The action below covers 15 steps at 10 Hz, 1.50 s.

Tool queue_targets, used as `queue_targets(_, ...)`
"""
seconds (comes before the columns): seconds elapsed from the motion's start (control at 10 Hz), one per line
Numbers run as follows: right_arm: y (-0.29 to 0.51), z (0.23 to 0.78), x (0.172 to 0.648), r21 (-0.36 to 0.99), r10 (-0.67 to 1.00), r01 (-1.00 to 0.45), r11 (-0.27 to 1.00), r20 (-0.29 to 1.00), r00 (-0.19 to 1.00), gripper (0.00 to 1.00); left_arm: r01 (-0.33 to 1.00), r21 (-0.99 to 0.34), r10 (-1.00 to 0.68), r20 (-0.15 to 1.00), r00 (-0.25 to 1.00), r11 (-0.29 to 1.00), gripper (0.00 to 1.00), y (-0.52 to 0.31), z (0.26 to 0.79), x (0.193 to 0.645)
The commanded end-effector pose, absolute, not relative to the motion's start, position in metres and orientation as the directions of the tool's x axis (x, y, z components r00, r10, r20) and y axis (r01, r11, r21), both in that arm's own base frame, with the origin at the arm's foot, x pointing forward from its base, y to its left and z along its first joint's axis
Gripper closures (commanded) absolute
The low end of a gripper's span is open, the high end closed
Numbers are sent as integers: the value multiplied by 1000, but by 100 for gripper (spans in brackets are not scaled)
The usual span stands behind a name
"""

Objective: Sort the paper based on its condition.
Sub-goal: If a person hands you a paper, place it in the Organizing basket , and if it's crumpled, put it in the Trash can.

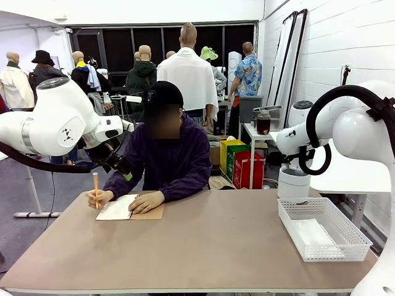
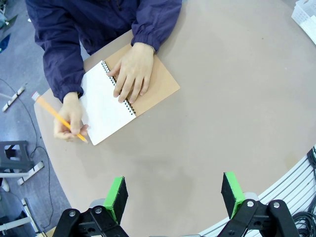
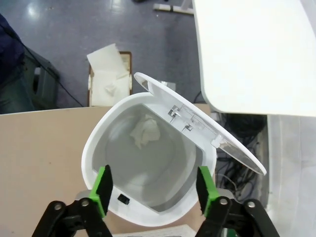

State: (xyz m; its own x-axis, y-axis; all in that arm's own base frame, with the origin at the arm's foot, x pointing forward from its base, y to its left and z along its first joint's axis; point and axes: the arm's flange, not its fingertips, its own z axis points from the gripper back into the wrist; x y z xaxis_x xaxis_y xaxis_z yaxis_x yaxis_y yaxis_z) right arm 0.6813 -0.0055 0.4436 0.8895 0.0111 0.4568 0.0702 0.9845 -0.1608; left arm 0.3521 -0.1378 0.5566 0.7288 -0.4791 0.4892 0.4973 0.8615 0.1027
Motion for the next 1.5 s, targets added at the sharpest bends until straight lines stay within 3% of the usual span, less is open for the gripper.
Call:
queue_targets(0.0, 1, 450, 682, -138, -39, 115, 984, 461, 886, 0, 499, 92, -474, 494, 729, 862, 0, -137, 558, 352)
queue_targets(1.4, 7, 463, 677, -109, 9, 47, 993, 469, 883, 0, 499, 92, -474, 494, 729, 862, 0, -137, 558, 352)
